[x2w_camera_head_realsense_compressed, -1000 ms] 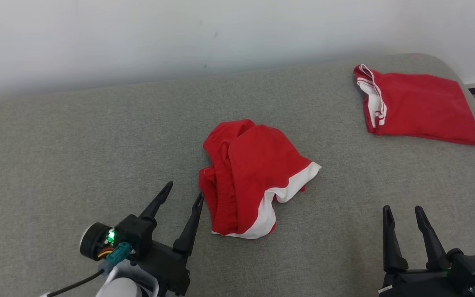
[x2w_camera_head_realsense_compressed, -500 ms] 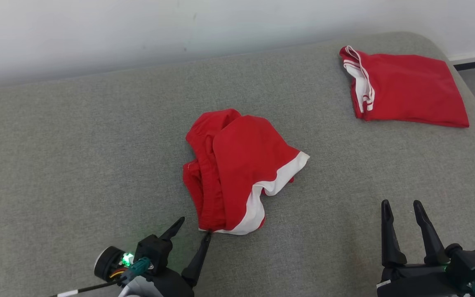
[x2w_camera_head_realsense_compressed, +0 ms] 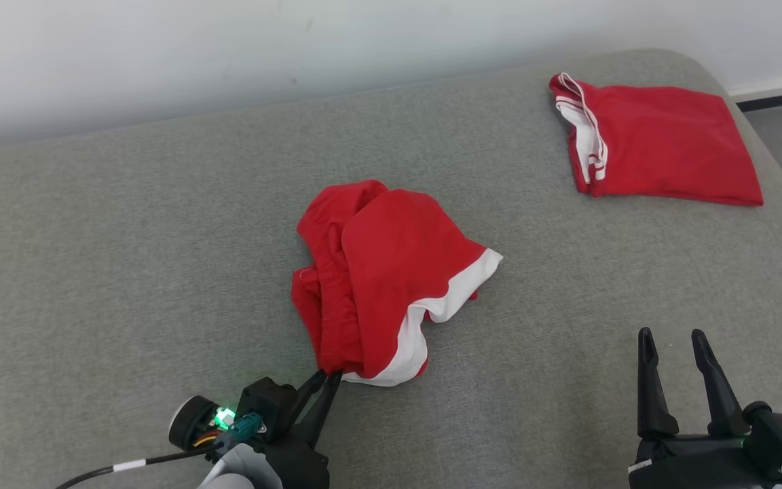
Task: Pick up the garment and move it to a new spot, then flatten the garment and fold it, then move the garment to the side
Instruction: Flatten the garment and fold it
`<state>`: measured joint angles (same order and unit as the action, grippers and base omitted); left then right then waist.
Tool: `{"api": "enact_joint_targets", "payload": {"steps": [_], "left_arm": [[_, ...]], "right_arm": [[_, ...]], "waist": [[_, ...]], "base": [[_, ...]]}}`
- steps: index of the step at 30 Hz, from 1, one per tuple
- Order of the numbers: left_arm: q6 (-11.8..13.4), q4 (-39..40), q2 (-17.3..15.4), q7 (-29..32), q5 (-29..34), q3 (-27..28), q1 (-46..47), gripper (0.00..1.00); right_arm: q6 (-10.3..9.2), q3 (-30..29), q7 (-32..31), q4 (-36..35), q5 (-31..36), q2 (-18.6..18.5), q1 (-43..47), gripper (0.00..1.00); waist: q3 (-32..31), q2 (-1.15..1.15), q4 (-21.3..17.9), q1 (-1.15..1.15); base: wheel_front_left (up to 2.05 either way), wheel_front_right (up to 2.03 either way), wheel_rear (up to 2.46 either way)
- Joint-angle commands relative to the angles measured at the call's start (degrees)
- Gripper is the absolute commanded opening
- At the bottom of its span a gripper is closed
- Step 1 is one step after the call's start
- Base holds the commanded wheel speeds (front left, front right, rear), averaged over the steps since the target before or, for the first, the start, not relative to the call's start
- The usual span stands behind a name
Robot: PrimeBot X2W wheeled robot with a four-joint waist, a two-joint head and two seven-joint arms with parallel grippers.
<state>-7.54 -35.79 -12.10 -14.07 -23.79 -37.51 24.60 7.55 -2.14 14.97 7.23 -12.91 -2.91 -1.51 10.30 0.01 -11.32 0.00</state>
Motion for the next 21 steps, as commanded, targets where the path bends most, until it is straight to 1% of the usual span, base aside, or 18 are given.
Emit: {"api": "enact_joint_targets", "payload": {"steps": [1, 3, 4, 5, 6, 9, 16, 21], "left_arm": [[0.1, -0.2, 0.1, -0.6, -0.6, 0.4, 0.3, 0.00], [0.4, 0.5, 0.1, -0.8, -1.0, 1.1, -0.1, 0.00], [0.4, 0.5, 0.1, -0.8, -1.0, 1.1, -0.1, 0.00], [0.5, 1.6, -0.2, -1.0, -1.3, 1.9, -0.9, 0.00], [0.5, 1.6, -0.2, -1.0, -1.3, 1.9, -0.9, 0.00], [1.0, 4.1, -1.2, -1.1, -1.2, 2.5, -2.6, 0.00], [3.5, 10.4, -3.3, -1.0, -2.7, 3.9, -9.1, 0.00], [5.2, 12.7, -4.2, -0.8, -4.9, 5.1, -14.7, 0.00]], "right_arm": [[-0.14, -0.3, 0.3, -0.1, 0.2, 0.0, 0.8, 1.00], [-0.14, -0.6, 0.3, -0.1, 0.1, 0.0, 1.1, 1.00], [-0.14, -0.6, 0.3, -0.1, 0.1, 0.0, 1.1, 1.00], [-0.14, -0.7, 0.3, 0.1, 0.2, 0.0, 1.5, 1.00], [-0.14, -0.7, 0.3, 0.1, 0.2, 0.0, 1.5, 1.00], [-0.14, -1.0, 0.3, 0.2, 0.2, 0.0, 1.9, 1.00], [-0.14, -1.4, 0.3, 0.7, 0.2, 0.0, 2.7, 1.00], [-0.14, -1.2, 0.3, 1.1, 0.3, 0.0, 3.2, 1.00]], "waist": [[-0.9, -0.01, 1.4, 0.00], [-1.7, -0.01, 2.7, 0.00], [-1.7, -0.01, 2.7, 0.00], [-2.5, -0.01, 4.2, 0.00], [-2.5, -0.01, 4.2, 0.00], [-3.8, -0.01, 6.7, 0.00], [-6.0, -0.01, 11.4, 0.00], [-6.7, -0.01, 12.8, 0.00]], "base": [[0.00, 0.00, 0.00], [0.00, 0.00, 0.00], [0.00, 0.00, 0.00], [0.00, 0.00, 0.00], [0.00, 0.00, 0.00], [0.00, 0.00, 0.00], [0.00, 0.00, 0.00], [0.00, 0.00, 0.00]]}}
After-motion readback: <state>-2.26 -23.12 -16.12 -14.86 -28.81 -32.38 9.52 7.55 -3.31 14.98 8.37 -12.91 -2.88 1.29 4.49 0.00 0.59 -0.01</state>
